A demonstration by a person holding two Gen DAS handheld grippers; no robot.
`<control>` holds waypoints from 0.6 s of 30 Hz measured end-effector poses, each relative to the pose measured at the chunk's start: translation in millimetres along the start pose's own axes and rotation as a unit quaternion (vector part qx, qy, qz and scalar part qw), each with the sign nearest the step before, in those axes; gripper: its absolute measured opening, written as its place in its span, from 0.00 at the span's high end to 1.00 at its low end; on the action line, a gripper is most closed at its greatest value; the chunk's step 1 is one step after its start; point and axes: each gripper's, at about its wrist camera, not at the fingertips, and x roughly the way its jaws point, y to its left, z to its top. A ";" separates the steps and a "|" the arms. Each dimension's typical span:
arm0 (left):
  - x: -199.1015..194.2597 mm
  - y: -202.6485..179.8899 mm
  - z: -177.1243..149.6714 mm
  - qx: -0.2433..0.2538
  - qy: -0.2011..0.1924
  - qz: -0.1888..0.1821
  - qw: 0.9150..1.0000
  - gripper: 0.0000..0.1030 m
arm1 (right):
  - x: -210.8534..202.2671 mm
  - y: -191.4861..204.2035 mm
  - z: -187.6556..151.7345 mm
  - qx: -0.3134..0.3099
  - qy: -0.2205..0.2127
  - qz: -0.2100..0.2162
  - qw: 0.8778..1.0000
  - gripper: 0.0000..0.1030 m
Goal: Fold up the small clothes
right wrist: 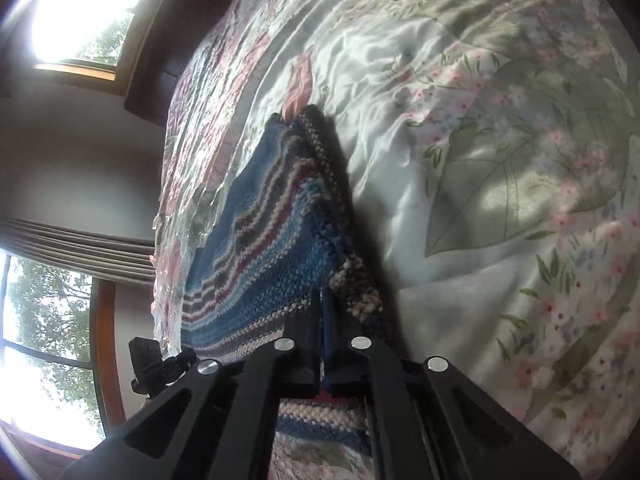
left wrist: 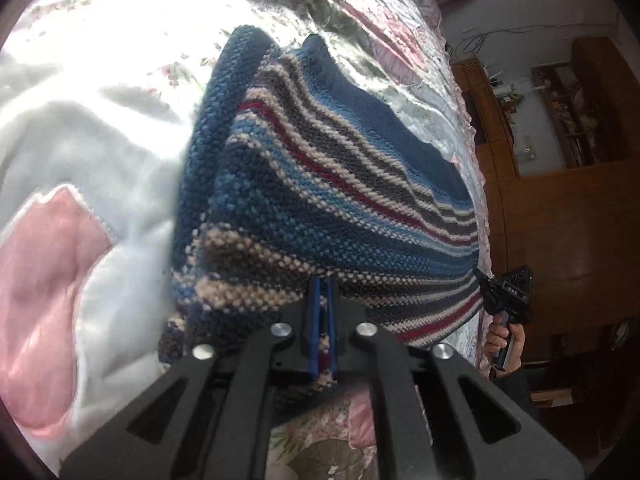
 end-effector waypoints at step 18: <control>-61.9 15.2 -29.1 -0.028 -0.027 -0.047 0.998 0.26 | -30.2 104.4 -87.0 -0.209 -0.052 -0.160 0.963 0.59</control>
